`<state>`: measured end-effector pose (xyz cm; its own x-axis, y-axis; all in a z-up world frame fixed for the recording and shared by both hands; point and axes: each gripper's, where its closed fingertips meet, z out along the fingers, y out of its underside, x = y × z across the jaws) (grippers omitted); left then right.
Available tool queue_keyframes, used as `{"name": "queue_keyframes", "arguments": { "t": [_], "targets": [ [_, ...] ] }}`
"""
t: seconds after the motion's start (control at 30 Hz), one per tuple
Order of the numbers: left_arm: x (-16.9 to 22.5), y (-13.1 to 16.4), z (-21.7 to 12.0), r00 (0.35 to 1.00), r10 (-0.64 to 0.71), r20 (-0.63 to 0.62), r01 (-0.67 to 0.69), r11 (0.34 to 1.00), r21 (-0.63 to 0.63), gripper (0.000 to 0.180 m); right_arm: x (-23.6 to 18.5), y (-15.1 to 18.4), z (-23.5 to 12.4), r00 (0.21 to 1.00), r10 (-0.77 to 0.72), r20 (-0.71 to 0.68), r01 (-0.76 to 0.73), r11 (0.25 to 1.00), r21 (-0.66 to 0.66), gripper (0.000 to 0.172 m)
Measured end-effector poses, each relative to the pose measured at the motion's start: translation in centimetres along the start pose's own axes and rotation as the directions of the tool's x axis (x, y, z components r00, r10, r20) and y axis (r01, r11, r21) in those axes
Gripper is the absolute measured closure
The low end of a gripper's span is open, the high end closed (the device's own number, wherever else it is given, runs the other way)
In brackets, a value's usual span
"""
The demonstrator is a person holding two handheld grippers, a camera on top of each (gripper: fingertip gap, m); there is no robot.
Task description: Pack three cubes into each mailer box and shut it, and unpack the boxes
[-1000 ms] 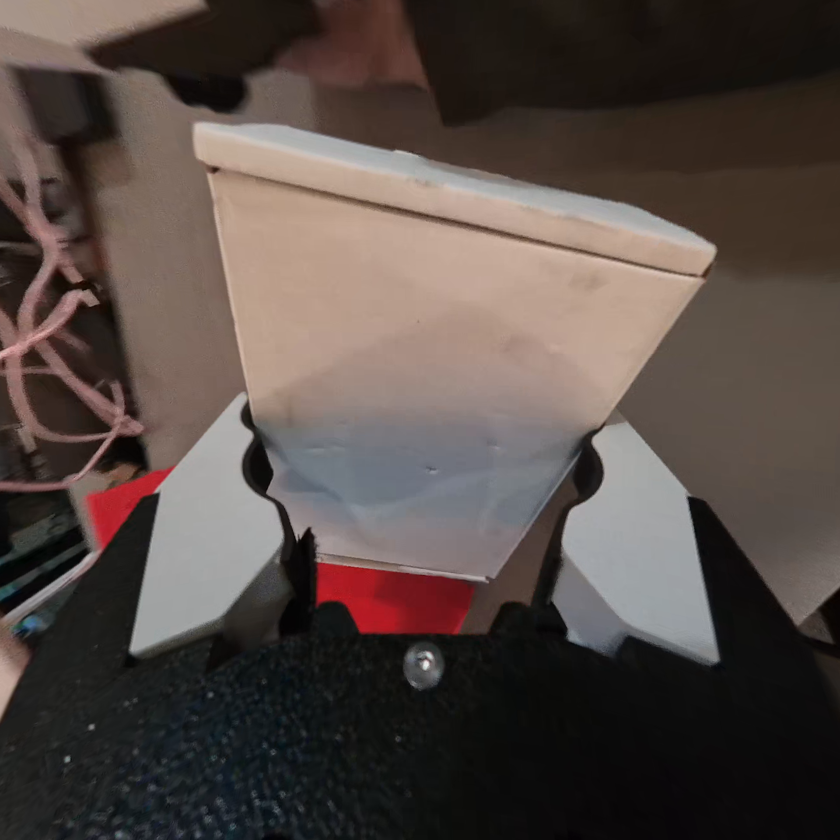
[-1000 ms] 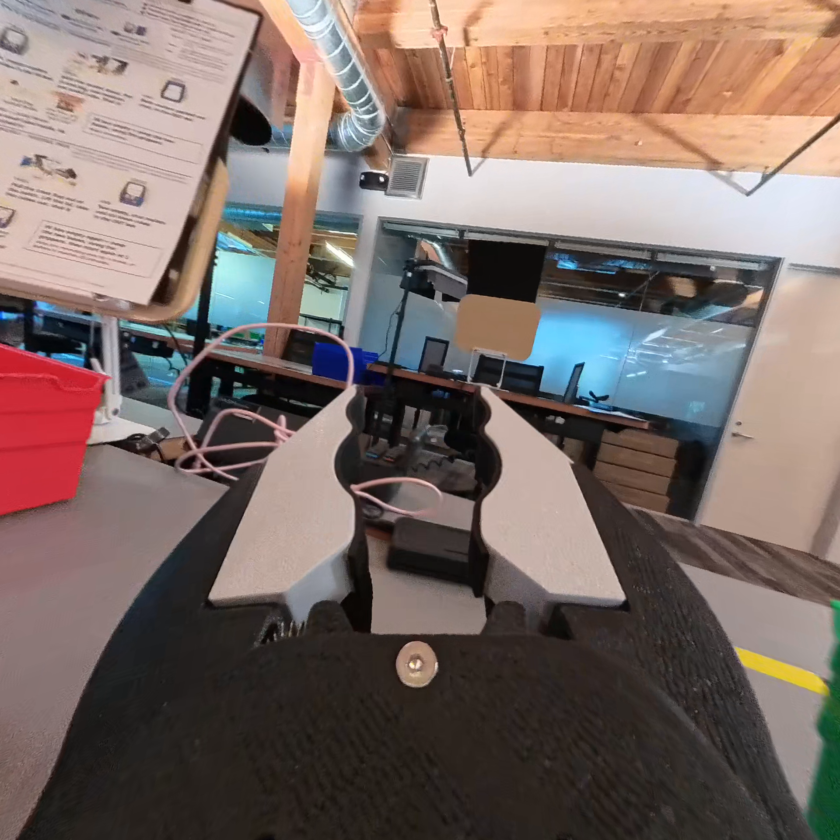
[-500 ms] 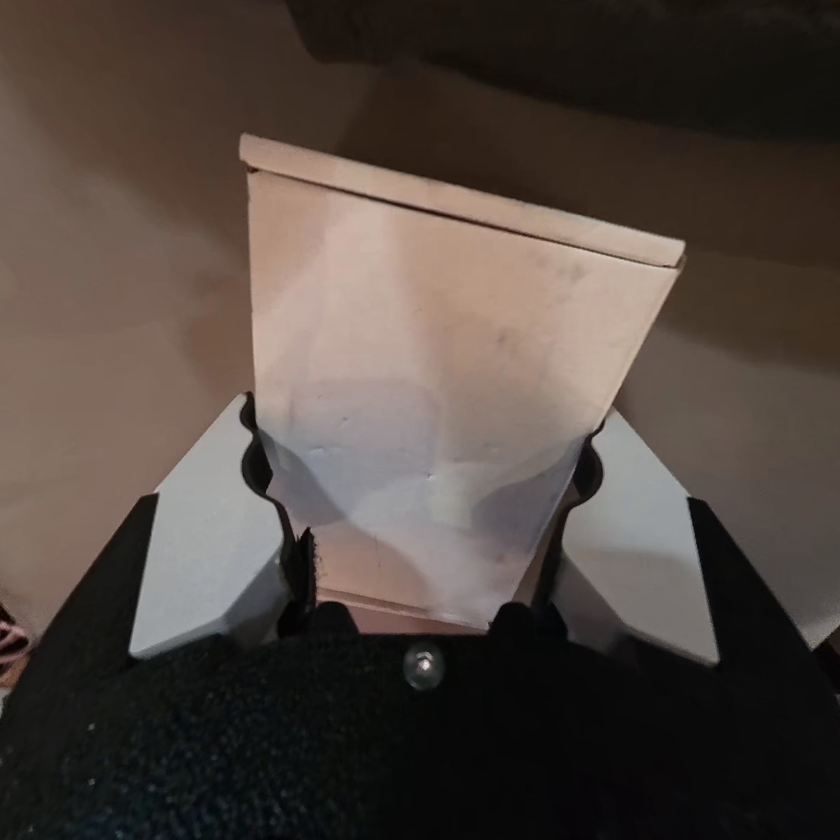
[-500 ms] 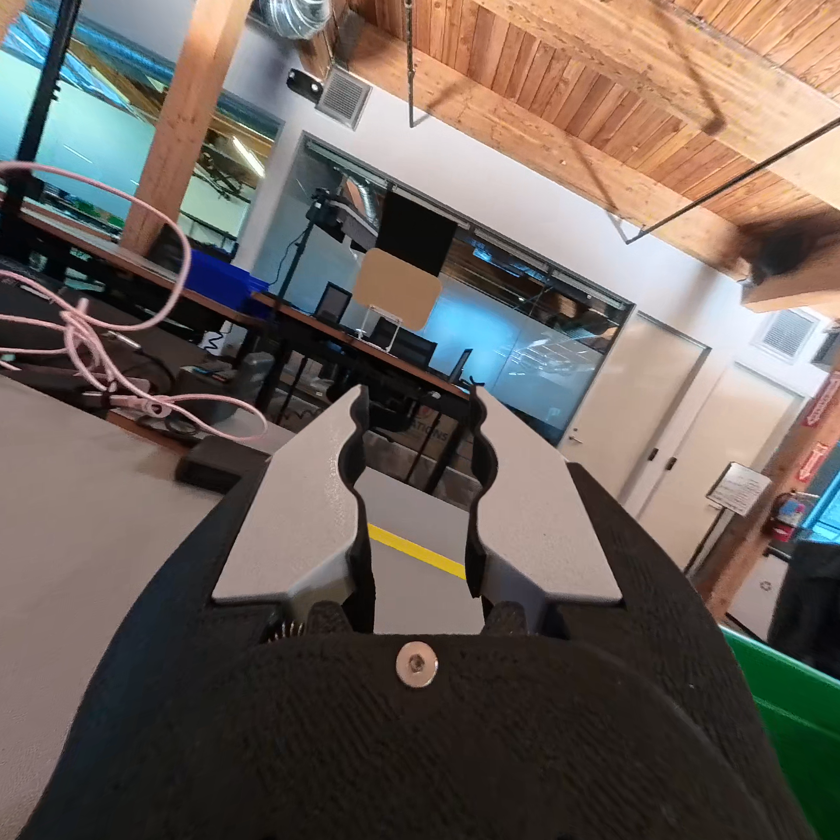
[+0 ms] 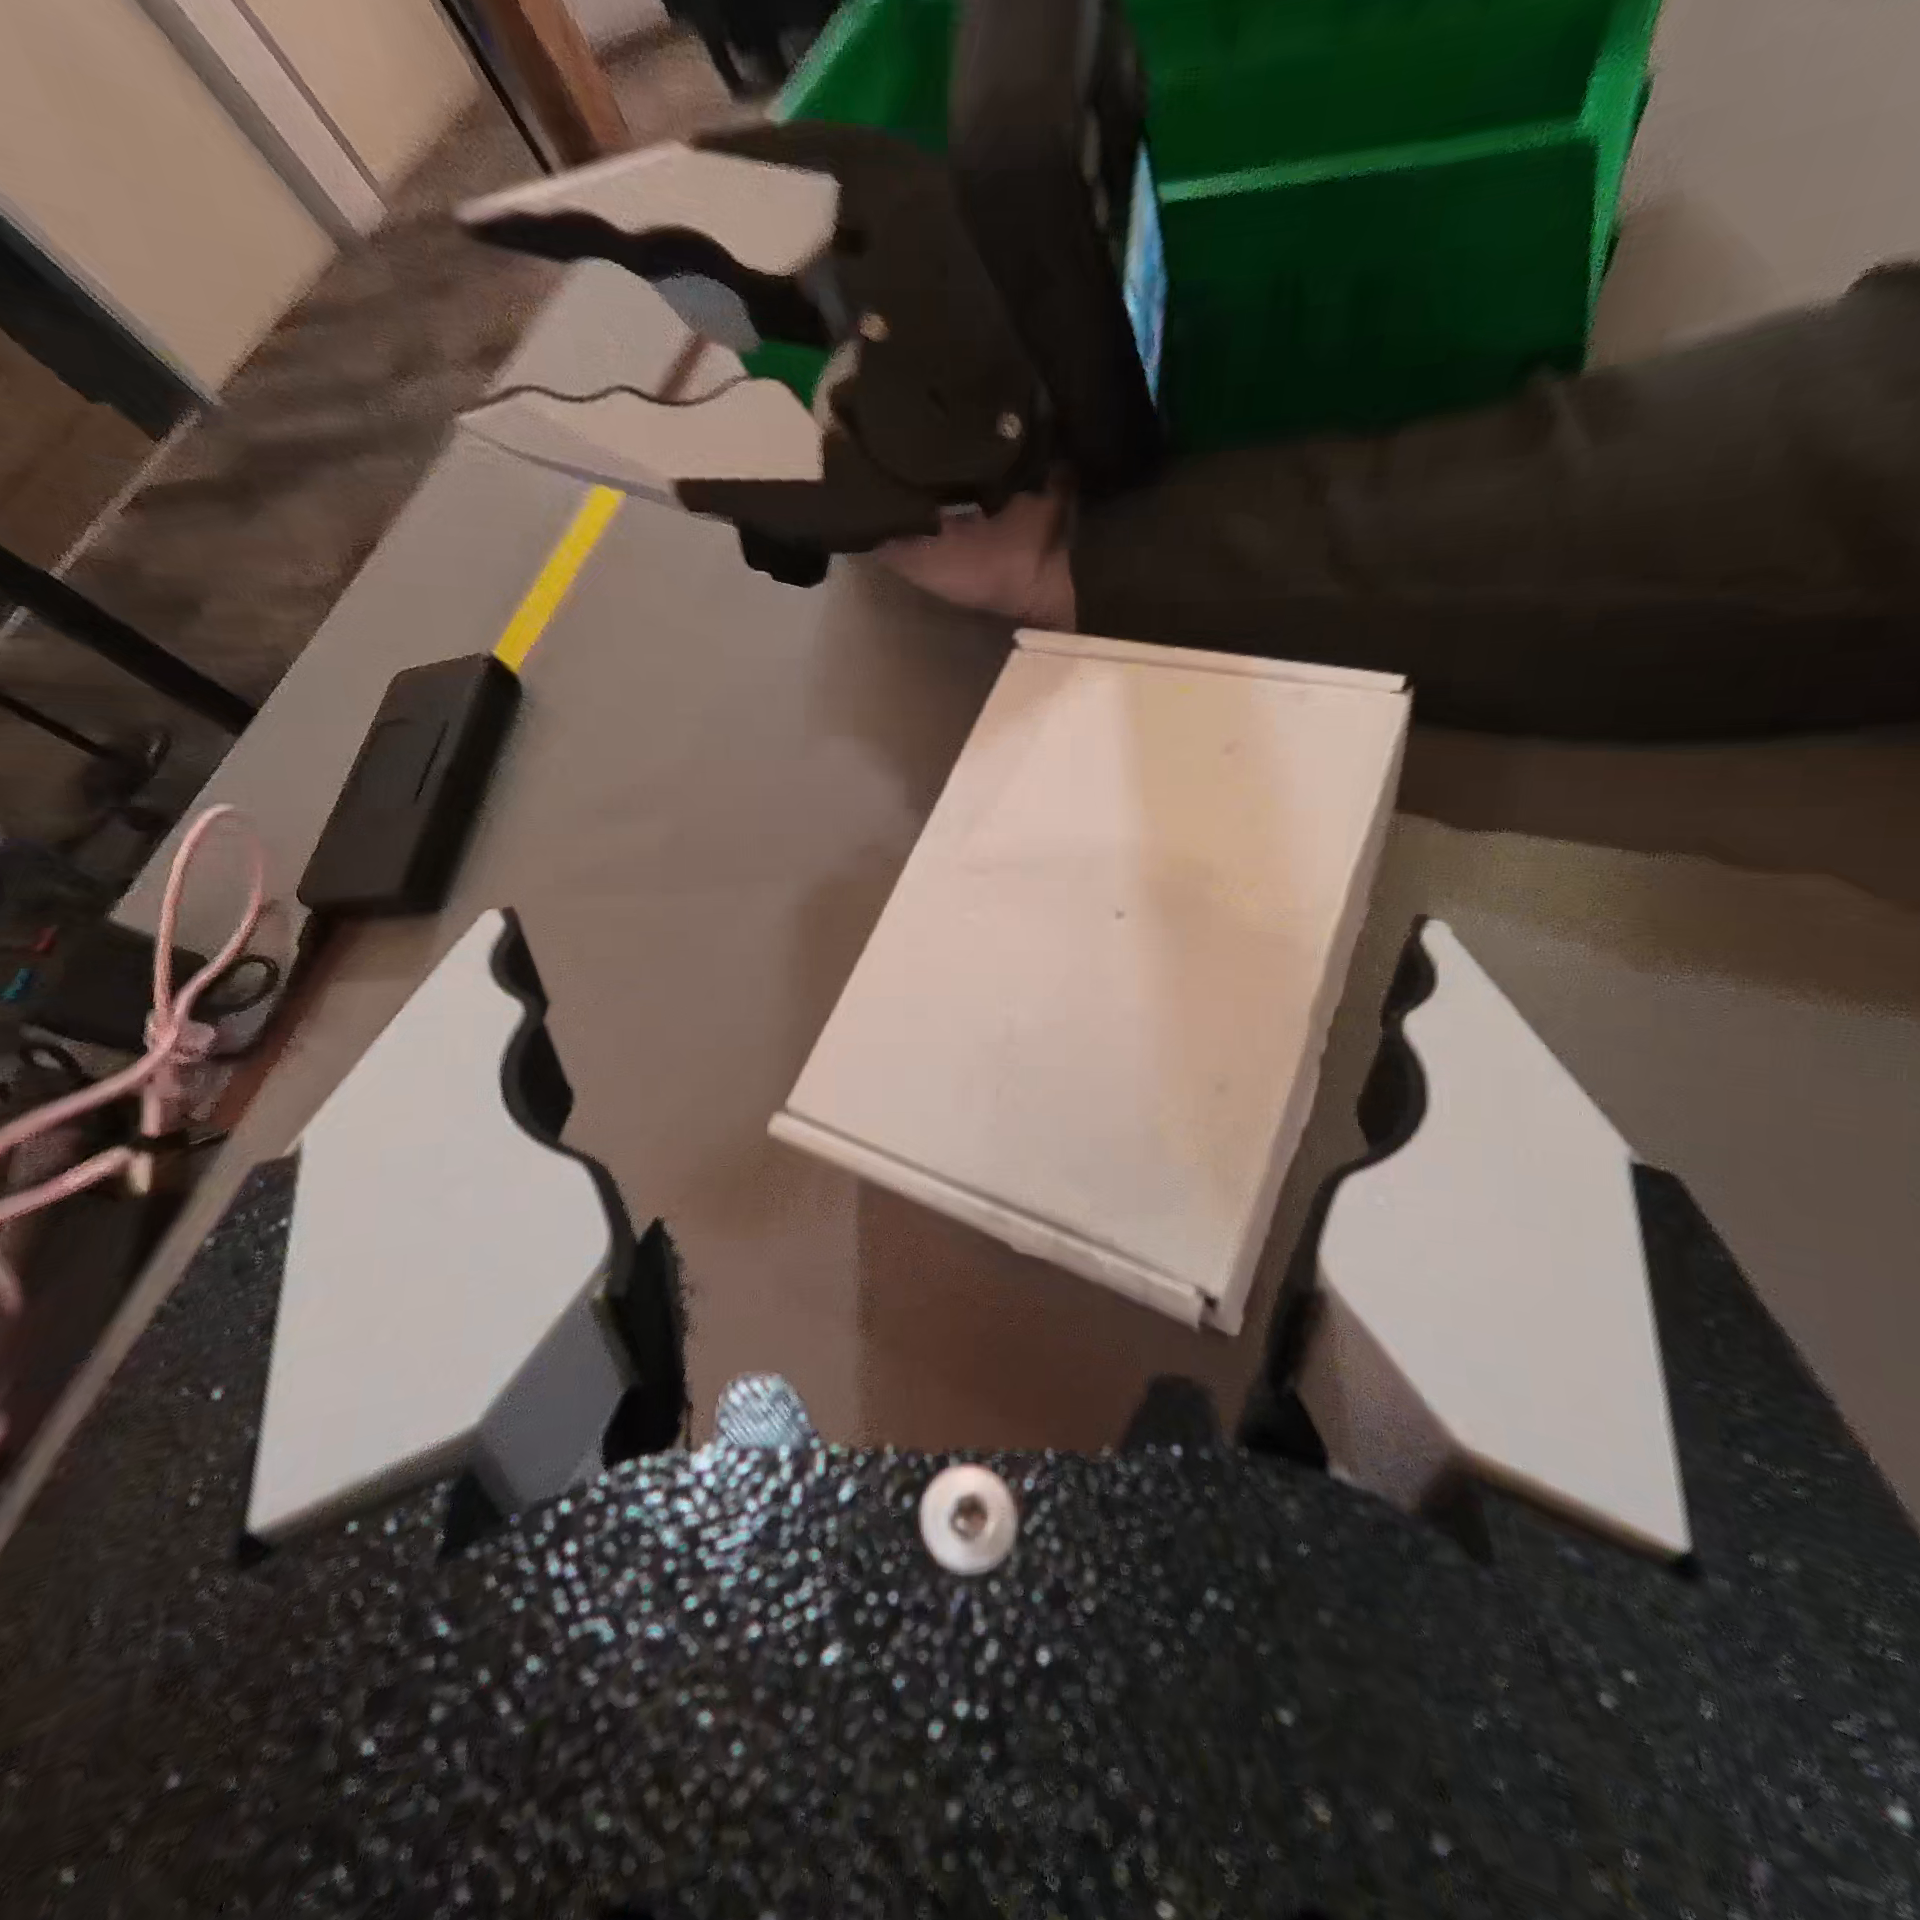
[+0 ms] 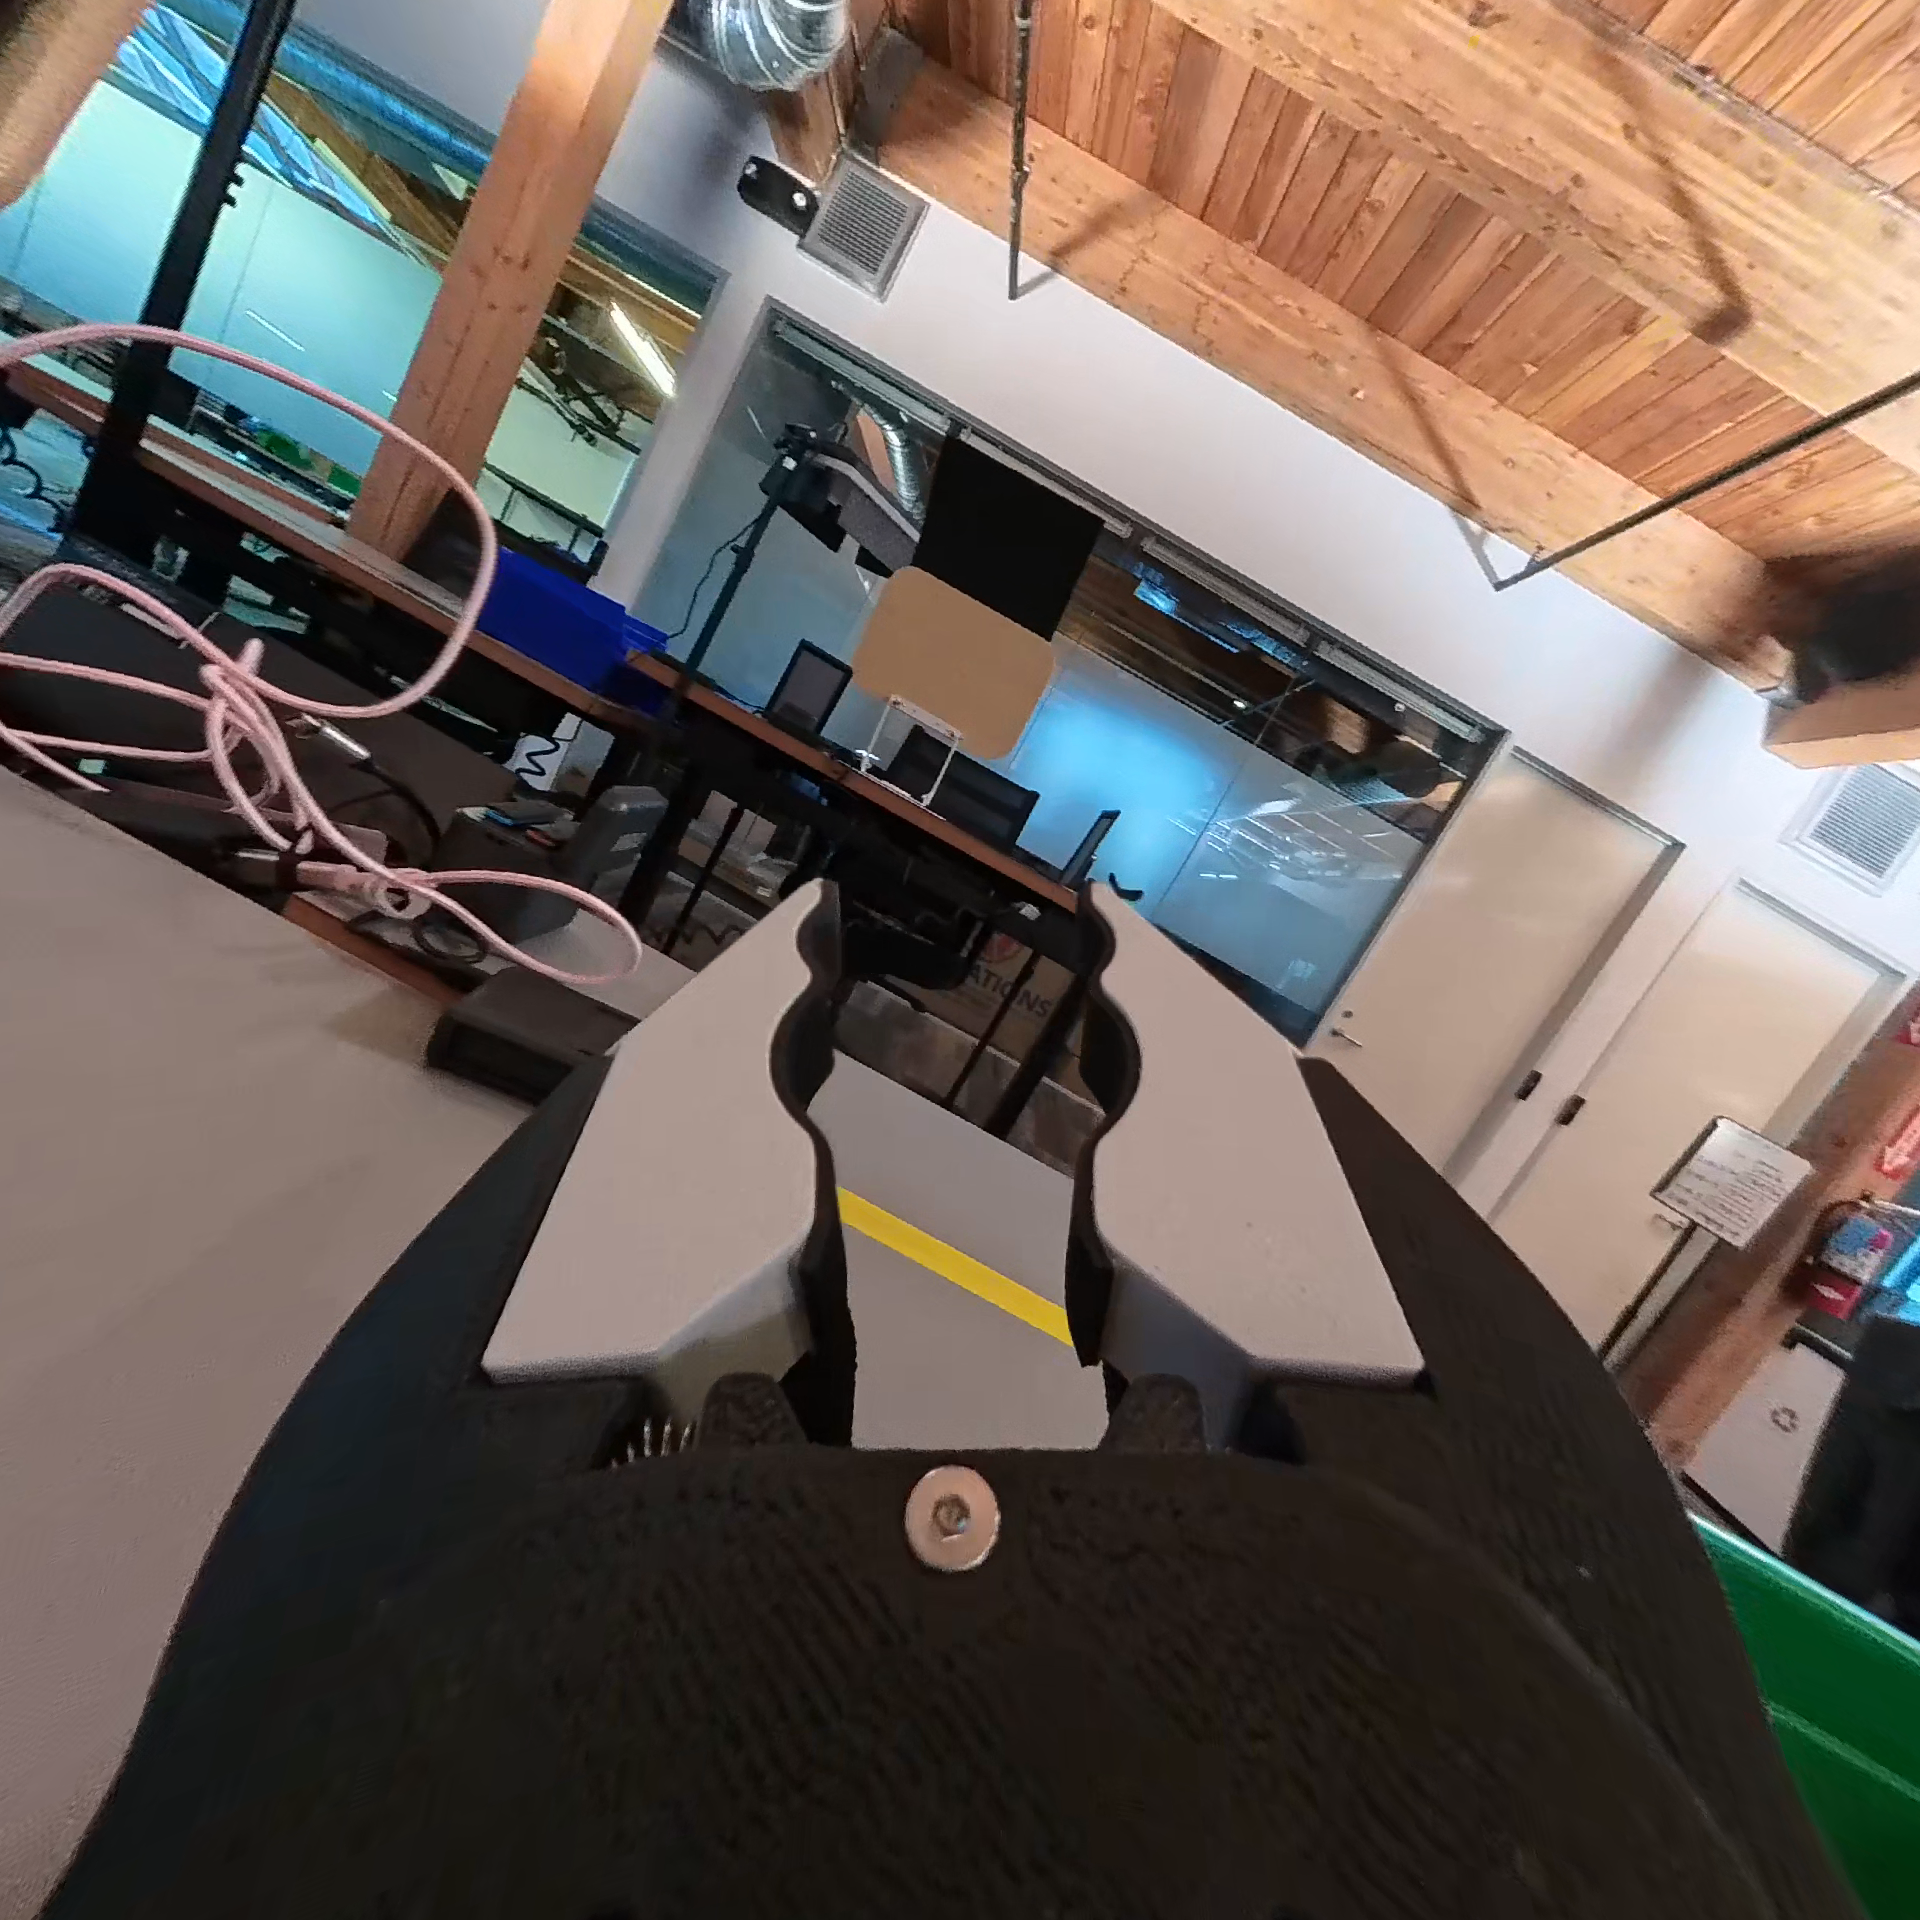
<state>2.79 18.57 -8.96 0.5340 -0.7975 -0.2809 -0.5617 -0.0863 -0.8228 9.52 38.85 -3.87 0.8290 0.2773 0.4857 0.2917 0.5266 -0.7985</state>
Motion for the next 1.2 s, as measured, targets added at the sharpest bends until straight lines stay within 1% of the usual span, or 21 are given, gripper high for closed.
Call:
{"name": "queue_keyframes", "arguments": {
  "t": [0.03,0.07,0.1,0.17,0.27,0.37,0.43,0.47,0.53,0.63,0.67,0.73,0.8,1.03,1.2],
  "targets": [
    [-0.2,0.8,-0.6,0.999,-0.051,0.000,0.051,0.998,0.042,0.025,-0.3,0.0,0.0,1.000,0.001,0.012,-0.001,1.000,0.001,0.128],
    [-0.2,1.9,-1.0,0.995,-0.104,-0.009,0.104,0.993,0.055,0.021,-0.5,0.0,0.0,1.000,0.003,0.025,-0.003,1.000,0.002,0.128],
    [-0.2,3.1,-1.2,0.990,-0.142,-0.021,0.143,0.988,0.055,0.021,-0.7,0.0,0.1,0.999,0.004,0.033,-0.004,1.000,0.001,0.128],
    [-0.2,4.9,-1.2,0.984,-0.173,-0.034,0.175,0.983,0.055,0.021,-1.0,0.0,0.1,0.999,0.024,0.048,-0.024,1.000,0.001,0.128],
    [0.4,5.6,-1.1,0.968,-0.229,-0.097,0.237,0.968,0.076,0.021,-1.7,-0.3,-0.1,0.994,0.072,0.087,-0.072,0.997,0.006,0.127],
    [0.8,6.4,-0.6,0.967,-0.226,-0.114,0.232,0.972,0.046,0.021,-2.5,-0.8,-0.3,0.987,0.099,0.129,-0.102,0.995,0.019,0.124],
    [0.7,7.3,0.1,0.984,-0.149,-0.095,0.149,0.989,-0.004,0.021,-3.3,-1.2,-0.5,0.984,0.083,0.159,-0.089,0.996,0.027,0.123],
    [0.9,7.5,0.3,0.984,-0.138,-0.110,0.138,0.990,-0.013,0.021,-3.8,-1.3,-0.5,0.983,0.049,0.179,-0.055,0.998,0.029,0.122],
    [1.8,7.2,0.9,0.971,-0.160,-0.179,0.164,0.986,0.010,0.021,-4.6,-1.2,-0.4,0.981,-0.020,0.192,0.015,0.999,0.029,0.122],
    [2.9,7.3,1.8,0.961,-0.149,-0.231,0.149,0.989,-0.017,0.022,-5.7,-1.5,-0.5,0.972,-0.043,0.231,0.035,0.999,0.037,0.121],
    [3.1,7.0,2.1,0.966,-0.121,-0.230,0.123,0.992,-0.005,0.026,-5.9,-1.6,-0.5,0.970,-0.040,0.239,0.031,0.999,0.042,0.120],
    [3.5,6.8,2.3,0.974,-0.062,-0.219,0.064,0.998,0.005,0.045,-6.2,-1.8,-0.6,0.967,-0.029,0.254,0.019,0.999,0.043,0.119],
    [3.5,7.0,2.5,0.980,-0.040,-0.195,0.039,0.999,-0.009,0.045,-6.5,-1.8,-0.6,0.964,-0.026,0.265,0.015,0.999,0.042,0.119],
    [3.7,6.9,2.3,0.980,-0.032,-0.197,0.034,0.999,0.005,0.046,-7.4,-1.9,-0.8,0.951,-0.012,0.308,0.001,0.999,0.036,0.117],
    [3.3,7.6,1.7,0.985,-0.056,-0.165,0.054,0.998,-0.014,0.046,-6.5,-1.7,-0.7,0.964,0.008,0.266,-0.014,1.000,0.022,0.117]
  ]
}}
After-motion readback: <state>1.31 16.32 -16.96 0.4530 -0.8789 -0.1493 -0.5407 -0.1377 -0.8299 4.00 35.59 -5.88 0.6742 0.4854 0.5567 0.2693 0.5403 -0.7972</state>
